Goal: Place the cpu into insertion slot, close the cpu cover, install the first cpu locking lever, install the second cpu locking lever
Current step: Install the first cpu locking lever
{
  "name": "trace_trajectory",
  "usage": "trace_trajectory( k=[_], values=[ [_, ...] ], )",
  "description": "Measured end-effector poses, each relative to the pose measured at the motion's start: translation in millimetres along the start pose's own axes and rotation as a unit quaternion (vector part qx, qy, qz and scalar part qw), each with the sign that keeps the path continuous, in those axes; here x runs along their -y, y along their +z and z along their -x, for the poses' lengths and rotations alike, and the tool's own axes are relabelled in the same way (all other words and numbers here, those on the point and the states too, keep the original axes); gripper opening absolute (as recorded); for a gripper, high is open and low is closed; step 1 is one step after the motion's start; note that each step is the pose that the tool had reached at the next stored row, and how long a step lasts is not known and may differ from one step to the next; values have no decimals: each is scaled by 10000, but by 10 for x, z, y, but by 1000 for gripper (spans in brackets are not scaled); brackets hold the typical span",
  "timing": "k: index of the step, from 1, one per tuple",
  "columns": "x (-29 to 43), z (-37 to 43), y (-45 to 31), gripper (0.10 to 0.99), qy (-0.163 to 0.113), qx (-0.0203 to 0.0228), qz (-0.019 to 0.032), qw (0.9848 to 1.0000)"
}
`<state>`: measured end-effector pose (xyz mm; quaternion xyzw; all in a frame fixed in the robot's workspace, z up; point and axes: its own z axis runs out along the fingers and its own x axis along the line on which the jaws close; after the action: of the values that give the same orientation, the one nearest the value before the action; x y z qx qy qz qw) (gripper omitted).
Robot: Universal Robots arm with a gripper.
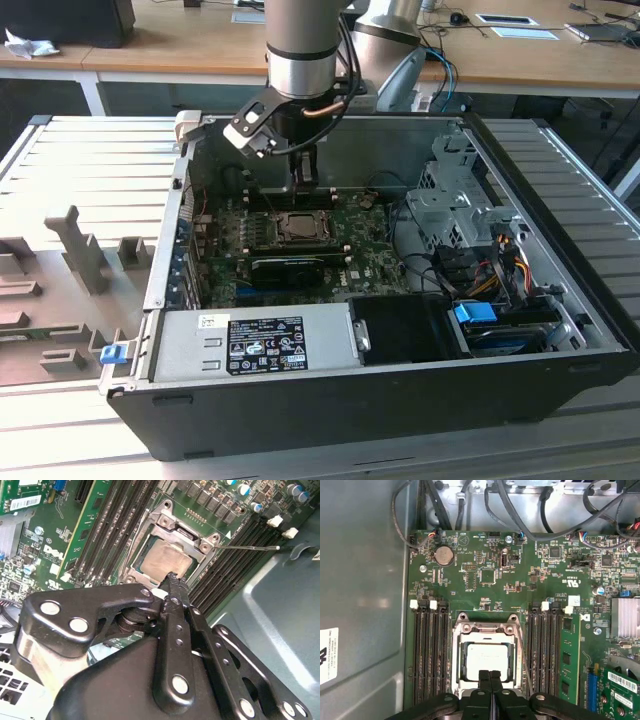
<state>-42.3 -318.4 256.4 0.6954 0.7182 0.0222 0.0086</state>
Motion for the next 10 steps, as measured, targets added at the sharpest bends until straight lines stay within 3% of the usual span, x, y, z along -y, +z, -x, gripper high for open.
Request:
trace_trajectory(
  k=[3, 7, 10],
  values=[
    [1, 8, -1, 106, -97, 46, -3, 9999],
    [0, 8, 0, 106, -502, 26, -8, 9987],
    [0, 8, 0, 106, -646, 19, -10, 9979]
  ],
)
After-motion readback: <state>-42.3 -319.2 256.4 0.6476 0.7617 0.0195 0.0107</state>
